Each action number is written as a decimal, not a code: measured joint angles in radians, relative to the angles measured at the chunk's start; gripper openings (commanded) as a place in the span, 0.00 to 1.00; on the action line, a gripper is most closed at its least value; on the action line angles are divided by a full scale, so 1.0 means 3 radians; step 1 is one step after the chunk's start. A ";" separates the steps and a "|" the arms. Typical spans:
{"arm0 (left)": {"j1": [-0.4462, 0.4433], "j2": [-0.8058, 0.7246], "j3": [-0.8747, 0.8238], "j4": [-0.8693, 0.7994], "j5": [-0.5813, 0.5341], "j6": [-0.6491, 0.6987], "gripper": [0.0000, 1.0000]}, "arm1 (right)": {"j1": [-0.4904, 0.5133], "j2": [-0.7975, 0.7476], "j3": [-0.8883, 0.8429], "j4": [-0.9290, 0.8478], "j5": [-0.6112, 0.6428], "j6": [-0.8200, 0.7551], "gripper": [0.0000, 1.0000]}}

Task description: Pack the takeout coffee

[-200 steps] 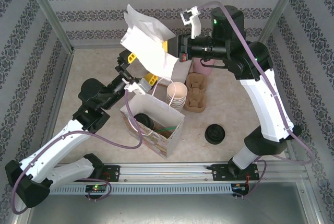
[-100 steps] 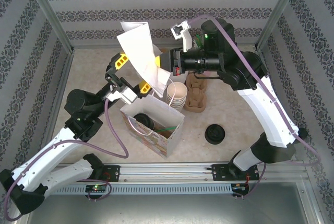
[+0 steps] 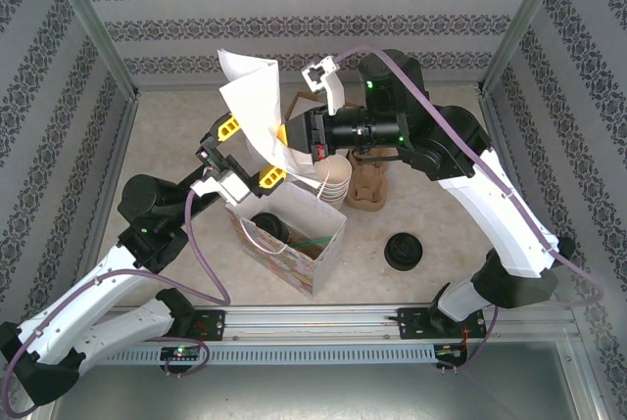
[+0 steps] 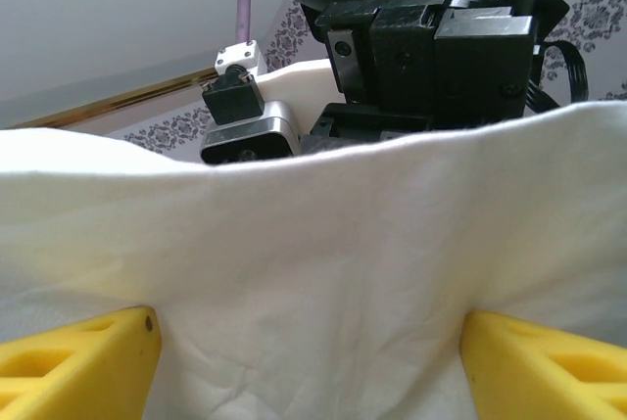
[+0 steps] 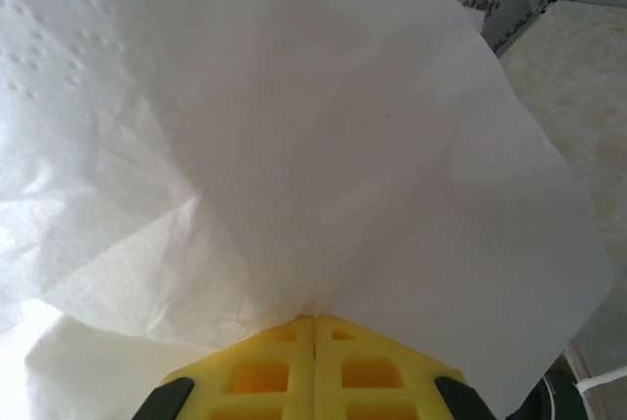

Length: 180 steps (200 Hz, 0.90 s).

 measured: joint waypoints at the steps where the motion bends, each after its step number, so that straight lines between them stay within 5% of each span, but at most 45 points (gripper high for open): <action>1: 0.0000 0.0000 0.0000 0.0000 0.0000 -0.0004 0.74 | 0.0001 0.0000 0.0000 0.0000 0.0000 0.0000 0.00; 57: -0.0024 -0.0028 -0.0003 -0.0067 -0.0003 -0.0064 0.56 | 0.0083 0.0009 -0.0031 0.0003 0.0032 0.0000 0.01; 122: -0.0048 -0.0140 -0.0050 -0.0168 0.0005 -0.0205 0.33 | 0.0083 -0.0011 -0.0183 0.0066 0.0239 0.0000 0.17; 180: -0.0048 -0.0254 -0.0052 -0.0313 0.0061 -0.0421 0.11 | 0.0083 -0.0212 -0.0450 0.0108 0.0467 -0.0098 0.43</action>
